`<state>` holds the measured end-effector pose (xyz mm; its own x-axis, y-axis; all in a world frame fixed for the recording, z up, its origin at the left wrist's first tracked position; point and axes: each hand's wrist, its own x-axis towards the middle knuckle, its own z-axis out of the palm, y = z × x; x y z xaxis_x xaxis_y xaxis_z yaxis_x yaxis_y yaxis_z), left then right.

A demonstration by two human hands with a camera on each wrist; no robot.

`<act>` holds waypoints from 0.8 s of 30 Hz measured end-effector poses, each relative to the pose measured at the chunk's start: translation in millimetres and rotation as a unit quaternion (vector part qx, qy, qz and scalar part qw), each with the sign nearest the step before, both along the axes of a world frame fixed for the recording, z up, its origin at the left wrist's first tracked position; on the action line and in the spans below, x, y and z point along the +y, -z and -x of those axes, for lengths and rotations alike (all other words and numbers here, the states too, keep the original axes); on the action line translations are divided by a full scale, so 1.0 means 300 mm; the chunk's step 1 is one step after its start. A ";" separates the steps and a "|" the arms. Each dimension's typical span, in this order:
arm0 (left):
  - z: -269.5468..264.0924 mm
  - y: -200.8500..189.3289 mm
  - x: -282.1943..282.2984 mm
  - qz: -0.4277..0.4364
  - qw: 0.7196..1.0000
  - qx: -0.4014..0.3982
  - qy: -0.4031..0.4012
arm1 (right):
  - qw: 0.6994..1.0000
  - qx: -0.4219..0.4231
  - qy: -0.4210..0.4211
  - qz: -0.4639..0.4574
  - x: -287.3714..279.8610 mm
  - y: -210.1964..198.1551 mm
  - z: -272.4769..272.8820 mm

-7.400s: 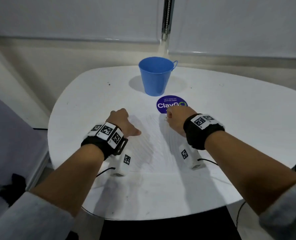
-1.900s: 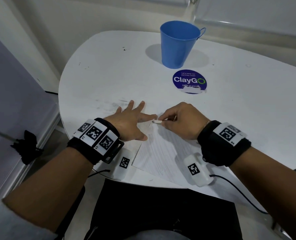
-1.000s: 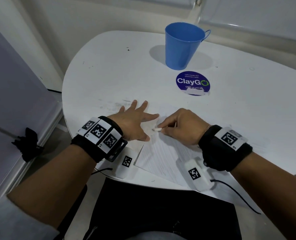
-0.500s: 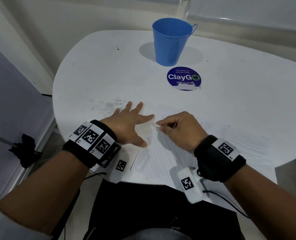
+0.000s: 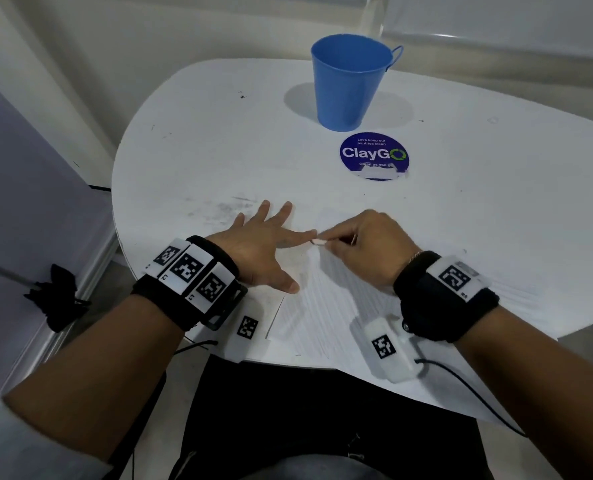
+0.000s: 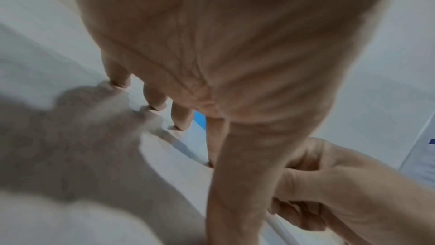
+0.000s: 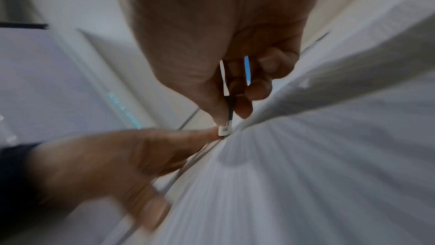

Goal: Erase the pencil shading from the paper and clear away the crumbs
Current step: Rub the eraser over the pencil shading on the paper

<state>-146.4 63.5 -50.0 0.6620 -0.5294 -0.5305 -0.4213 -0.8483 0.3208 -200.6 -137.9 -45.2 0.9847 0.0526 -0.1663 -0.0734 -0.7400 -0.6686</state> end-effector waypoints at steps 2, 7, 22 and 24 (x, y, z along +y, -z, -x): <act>0.002 -0.004 -0.001 0.001 1.000 -0.002 0.002 | 1.000 0.013 -0.006 0.006 -0.005 -0.005 -0.012; -0.001 -0.008 -0.002 -0.004 1.000 -0.002 0.004 | 0.997 0.041 -0.066 0.020 -0.002 -0.011 -0.028; 0.000 -0.005 0.000 0.010 1.000 0.002 -0.011 | 0.988 0.074 -0.123 0.058 0.035 -0.038 0.022; 0.003 -0.009 -0.005 0.022 1.000 0.000 -0.018 | 0.982 0.068 -0.147 0.098 0.047 -0.050 0.046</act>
<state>-147.3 62.1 -47.2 0.6807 -0.5280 -0.5078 -0.3909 -0.8480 0.3578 -214.6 -123.9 -30.3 0.8994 0.2853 -0.3311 0.0836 -0.8559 -0.5103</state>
